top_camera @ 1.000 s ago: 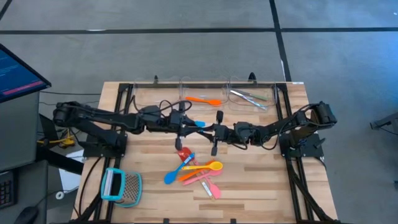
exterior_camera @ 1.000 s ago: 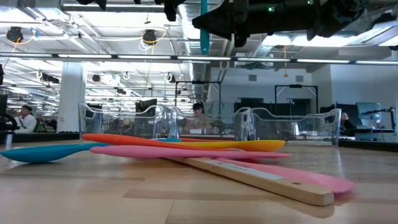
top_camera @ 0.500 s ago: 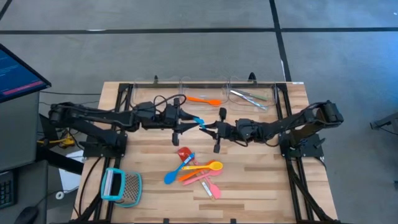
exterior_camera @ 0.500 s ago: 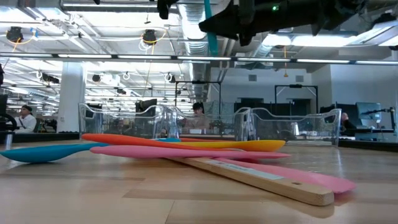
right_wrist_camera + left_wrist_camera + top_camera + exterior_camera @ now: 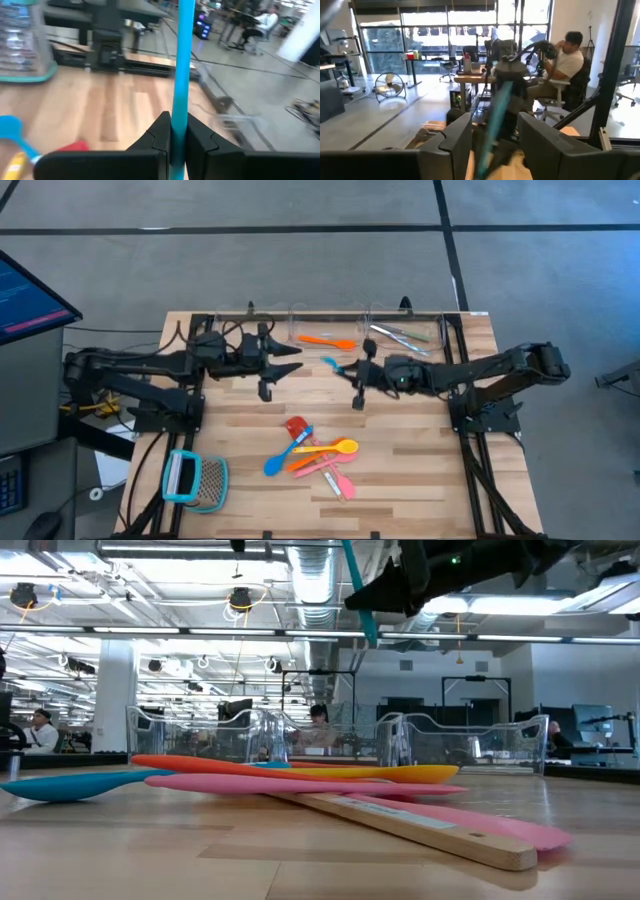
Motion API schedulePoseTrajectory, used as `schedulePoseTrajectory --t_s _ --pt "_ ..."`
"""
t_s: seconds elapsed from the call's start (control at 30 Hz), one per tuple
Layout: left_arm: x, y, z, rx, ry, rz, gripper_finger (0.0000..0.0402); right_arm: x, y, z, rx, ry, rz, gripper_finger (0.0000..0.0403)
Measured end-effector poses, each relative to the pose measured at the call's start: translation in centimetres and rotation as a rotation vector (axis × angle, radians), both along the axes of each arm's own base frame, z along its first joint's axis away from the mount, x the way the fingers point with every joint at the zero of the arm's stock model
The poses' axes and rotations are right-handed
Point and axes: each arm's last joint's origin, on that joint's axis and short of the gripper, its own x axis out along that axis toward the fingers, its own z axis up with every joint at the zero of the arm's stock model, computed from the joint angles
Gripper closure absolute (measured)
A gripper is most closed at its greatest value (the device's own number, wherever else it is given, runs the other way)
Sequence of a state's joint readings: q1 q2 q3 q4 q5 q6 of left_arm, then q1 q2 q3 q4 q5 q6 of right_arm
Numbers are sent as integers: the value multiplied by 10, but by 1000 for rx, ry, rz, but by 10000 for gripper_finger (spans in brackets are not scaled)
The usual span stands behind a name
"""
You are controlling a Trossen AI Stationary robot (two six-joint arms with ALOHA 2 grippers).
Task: Pick & Place Kitchen Items
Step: Put the blue spatula into the middle transparent bin
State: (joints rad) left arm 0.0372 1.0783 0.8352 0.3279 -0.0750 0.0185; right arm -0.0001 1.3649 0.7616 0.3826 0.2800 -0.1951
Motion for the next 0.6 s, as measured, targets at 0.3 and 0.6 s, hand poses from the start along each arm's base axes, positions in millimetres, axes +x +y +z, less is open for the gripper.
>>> schedulePoseTrajectory --t_s 0.3,0.6 --pt "-15 -1 2 -53 53 -9 288 -5 -69 17 83 142 -56 382" --pt "-15 -2 -1 -56 86 -14 313 27 -134 19 93 438 -172 382"
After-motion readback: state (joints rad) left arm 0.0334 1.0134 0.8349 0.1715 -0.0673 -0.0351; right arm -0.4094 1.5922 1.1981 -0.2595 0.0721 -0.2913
